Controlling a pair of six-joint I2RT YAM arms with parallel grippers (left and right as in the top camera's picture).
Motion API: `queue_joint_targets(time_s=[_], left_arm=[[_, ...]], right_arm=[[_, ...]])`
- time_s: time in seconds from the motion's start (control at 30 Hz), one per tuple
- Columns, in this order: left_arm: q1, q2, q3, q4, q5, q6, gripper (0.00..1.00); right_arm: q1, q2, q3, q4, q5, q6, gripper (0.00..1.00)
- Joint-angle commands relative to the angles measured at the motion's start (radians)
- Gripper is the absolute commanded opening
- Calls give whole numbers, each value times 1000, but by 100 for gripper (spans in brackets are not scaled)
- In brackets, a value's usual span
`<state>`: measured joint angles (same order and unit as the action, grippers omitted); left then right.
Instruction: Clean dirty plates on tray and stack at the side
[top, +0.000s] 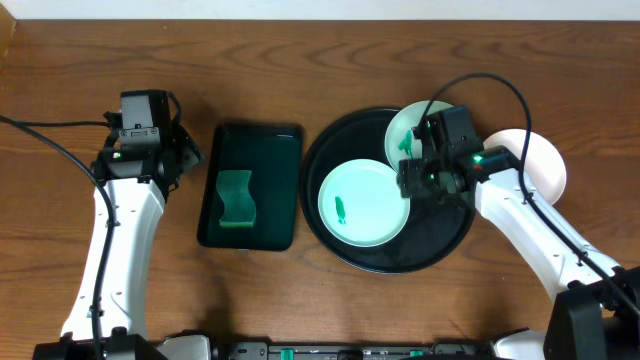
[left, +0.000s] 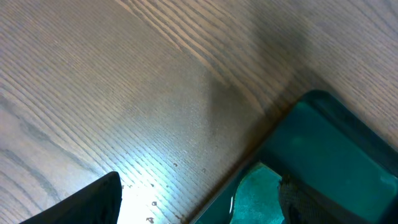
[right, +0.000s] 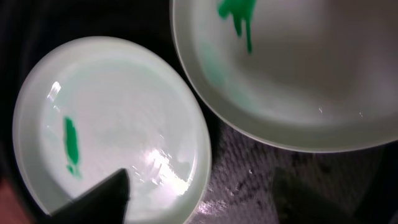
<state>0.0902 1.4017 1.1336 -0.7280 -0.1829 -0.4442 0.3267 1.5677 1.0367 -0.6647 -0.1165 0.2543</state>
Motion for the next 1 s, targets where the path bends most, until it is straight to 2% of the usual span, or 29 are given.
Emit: queue_joint_targets(time_s=[0.0, 0.03, 0.1, 0.17, 0.23, 0.33, 0.47, 0.6, 0.97], left_arm=[[4, 4, 13, -1, -9, 6, 80], [4, 4, 13, -1, -9, 6, 80], [4, 4, 13, -1, -9, 6, 81], [4, 4, 13, -1, -9, 6, 80], [4, 4, 13, -1, -9, 6, 81], [4, 4, 13, -1, -9, 6, 81], [4, 4, 13, -1, -9, 6, 80], [4, 4, 13, -1, -9, 6, 80], [4, 4, 13, -1, -9, 6, 80]], right_arm=[[4, -9, -20, -2, 5, -16, 87], [4, -9, -20, -1, 8, -16, 89], [4, -9, -20, 3, 8, -16, 86], [4, -9, -20, 14, 9, -16, 79], [4, -9, -21, 23, 18, -16, 64], [4, -8, -21, 26, 38, -16, 49], [4, -3, -32, 28, 38, -16, 47], [5, -2, -69, 65, 37, -16, 35], [27, -2, -154, 146, 32, -16, 32]])
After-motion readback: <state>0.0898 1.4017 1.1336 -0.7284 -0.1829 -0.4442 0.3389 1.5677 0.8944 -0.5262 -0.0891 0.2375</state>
